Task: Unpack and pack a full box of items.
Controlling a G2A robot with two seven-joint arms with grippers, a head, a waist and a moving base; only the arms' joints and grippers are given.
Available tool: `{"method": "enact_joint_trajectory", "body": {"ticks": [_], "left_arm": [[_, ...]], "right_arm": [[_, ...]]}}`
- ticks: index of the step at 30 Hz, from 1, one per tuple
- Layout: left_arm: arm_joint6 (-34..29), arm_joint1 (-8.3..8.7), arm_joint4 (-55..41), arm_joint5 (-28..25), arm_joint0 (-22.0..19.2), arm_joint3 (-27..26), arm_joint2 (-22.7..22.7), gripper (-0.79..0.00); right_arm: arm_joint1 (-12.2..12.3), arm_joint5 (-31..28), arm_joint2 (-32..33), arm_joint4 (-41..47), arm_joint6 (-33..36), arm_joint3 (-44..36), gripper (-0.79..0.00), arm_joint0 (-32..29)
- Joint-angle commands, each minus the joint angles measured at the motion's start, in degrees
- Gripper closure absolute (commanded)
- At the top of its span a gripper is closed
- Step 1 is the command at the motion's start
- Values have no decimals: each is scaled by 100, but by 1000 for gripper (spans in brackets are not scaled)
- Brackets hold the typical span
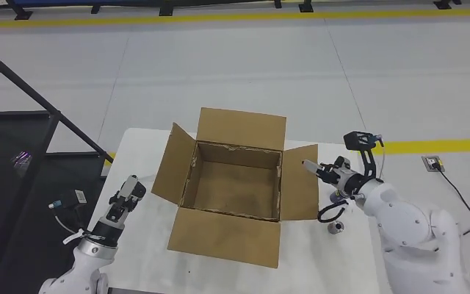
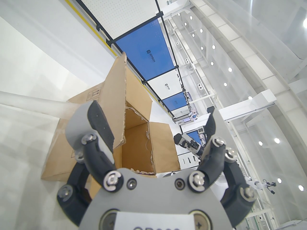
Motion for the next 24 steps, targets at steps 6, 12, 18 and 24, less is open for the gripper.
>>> {"method": "enact_joint_trajectory", "body": {"ticks": [6,12,18,24], "left_arm": [[0,0,0,0,0,0,0,-785],[0,0,0,0,0,0,0,-785],[0,0,0,0,0,0,0,-785],[0,0,0,0,0,0,0,-785]], "right_arm": [[0,24,57,63,-37,-64,-785,-55],[0,24,57,63,-37,-64,-785,-55],[27,-54,-28,-520,-283,-187,-785,-183],[155,-330,573,-1598,-152,-534,-785,-914]]}}
